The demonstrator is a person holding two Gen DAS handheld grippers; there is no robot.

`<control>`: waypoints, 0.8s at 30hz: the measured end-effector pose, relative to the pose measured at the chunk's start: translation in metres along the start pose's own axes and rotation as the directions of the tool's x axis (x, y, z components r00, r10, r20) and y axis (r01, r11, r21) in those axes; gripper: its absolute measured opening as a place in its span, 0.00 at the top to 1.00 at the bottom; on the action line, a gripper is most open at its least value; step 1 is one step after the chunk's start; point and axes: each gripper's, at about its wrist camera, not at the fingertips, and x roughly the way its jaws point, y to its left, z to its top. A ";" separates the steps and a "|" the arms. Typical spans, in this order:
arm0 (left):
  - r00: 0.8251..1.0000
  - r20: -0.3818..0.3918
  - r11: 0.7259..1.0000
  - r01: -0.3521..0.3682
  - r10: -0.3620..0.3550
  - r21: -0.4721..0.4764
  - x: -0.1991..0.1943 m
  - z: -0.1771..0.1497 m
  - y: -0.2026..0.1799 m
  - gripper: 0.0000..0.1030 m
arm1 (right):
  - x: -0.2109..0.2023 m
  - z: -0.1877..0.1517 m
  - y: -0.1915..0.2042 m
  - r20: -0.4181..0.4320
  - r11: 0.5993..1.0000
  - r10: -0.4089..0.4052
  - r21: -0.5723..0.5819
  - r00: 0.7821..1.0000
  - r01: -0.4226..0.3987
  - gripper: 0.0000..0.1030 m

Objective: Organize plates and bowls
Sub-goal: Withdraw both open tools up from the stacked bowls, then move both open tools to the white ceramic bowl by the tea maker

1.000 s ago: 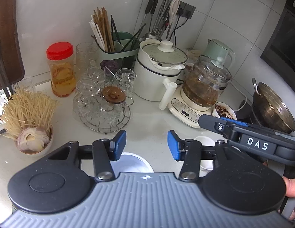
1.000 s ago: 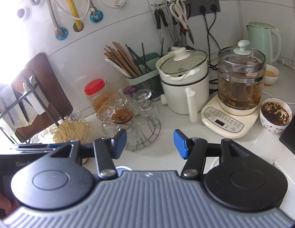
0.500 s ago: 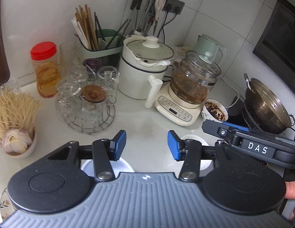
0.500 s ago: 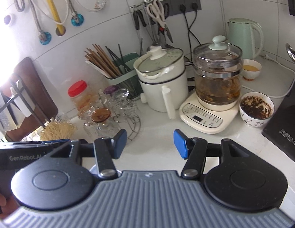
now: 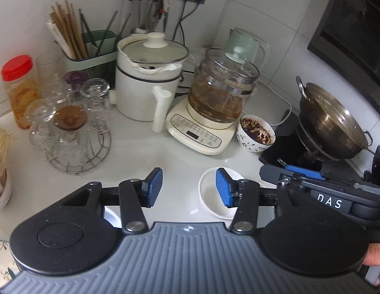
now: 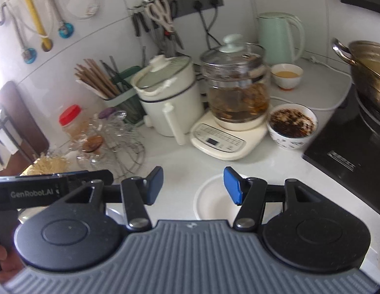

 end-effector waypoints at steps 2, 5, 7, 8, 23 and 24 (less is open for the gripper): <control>1.000 -0.015 1.000 0.008 -0.008 0.009 0.008 0.001 -0.005 0.47 | 0.003 -0.002 -0.009 -0.009 1.000 -0.013 0.021 1.000 0.013 0.44; 0.999 -0.046 1.000 0.010 -0.009 0.025 0.021 0.002 -0.012 0.47 | 0.007 -0.004 -0.020 -0.017 0.999 -0.028 0.045 0.999 0.029 0.44; 0.998 -0.063 1.000 0.011 -0.009 0.028 0.030 0.003 -0.015 0.47 | 0.009 -0.006 -0.028 -0.024 0.998 -0.035 0.058 0.999 0.037 0.44; 0.997 -0.073 1.000 0.008 -0.006 0.027 0.036 0.004 -0.017 0.47 | 0.011 -0.006 -0.032 -0.028 0.997 -0.037 0.063 0.999 0.039 0.44; 0.981 -0.191 0.999 -0.035 0.039 0.024 0.119 0.002 -0.033 0.48 | 0.075 -0.004 -0.089 -0.140 0.991 -0.005 0.129 0.990 0.023 0.44; 0.980 -0.198 0.999 -0.033 0.038 0.026 0.122 0.001 -0.034 0.48 | 0.079 -0.005 -0.091 -0.153 0.991 0.003 0.132 0.988 0.018 0.44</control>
